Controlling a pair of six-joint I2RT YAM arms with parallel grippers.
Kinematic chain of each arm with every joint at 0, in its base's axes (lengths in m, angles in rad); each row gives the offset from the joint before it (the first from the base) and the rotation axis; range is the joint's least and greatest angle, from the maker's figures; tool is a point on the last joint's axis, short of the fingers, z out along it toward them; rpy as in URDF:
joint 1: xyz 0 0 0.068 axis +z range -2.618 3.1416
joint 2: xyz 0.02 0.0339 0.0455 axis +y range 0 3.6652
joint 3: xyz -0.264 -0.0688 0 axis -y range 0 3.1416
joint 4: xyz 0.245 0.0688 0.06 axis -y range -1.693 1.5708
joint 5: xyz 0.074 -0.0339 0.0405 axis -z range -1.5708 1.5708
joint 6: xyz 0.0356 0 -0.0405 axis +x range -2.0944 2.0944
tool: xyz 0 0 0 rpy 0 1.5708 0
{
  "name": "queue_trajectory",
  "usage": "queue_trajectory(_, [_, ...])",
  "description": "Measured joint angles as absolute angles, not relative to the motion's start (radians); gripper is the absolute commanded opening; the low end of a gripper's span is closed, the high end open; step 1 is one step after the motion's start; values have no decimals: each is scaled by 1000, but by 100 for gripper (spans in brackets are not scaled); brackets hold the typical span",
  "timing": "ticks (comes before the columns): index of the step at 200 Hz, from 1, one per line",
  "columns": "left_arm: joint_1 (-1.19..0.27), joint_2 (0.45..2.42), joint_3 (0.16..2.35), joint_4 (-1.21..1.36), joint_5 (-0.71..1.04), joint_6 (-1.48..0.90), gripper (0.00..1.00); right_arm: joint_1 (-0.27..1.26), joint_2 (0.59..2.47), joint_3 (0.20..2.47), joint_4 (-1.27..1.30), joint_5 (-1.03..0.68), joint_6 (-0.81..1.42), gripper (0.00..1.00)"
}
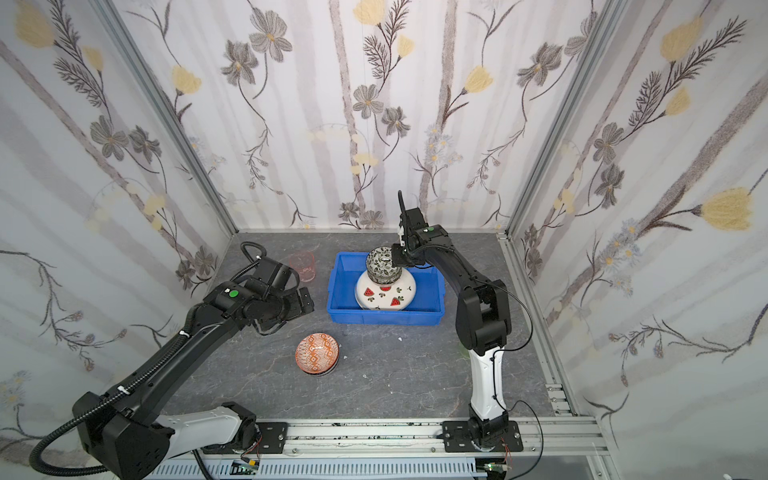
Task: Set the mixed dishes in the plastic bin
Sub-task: 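Lower the bowl into the first leaf-patterned bowl in the bin with the right gripper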
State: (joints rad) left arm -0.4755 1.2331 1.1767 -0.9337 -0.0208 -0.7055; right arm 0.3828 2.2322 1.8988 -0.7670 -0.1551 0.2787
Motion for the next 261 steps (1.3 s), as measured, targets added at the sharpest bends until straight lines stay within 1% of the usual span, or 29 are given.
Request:
queue_trajectory(94, [-456,1251,1176,-924,1,-687,100,380,2284,1911,-767,-155,268,0])
queue_trajectory(124, [-451,1254,1176,-918,3,-686,100,381,2292,1911,-767,-154,268,7])
queue_trajectory(185, [-450,1277,1172,-912,5,-683,100,381,2300,1911,-765,-154,263,13])
queue_trajectory(213, [-449,1278,1166,-909,12,-683,100,384,2301,1911,-758,-158,260,18])
queue_trajectory(237, [-449,1278,1164,-908,14,-681,100,385,2301,1911,-756,-159,260,24])
queue_trajectory(261, [-449,1278,1163,-908,17,-681,100,386,2301,1911,-753,-158,260,33])
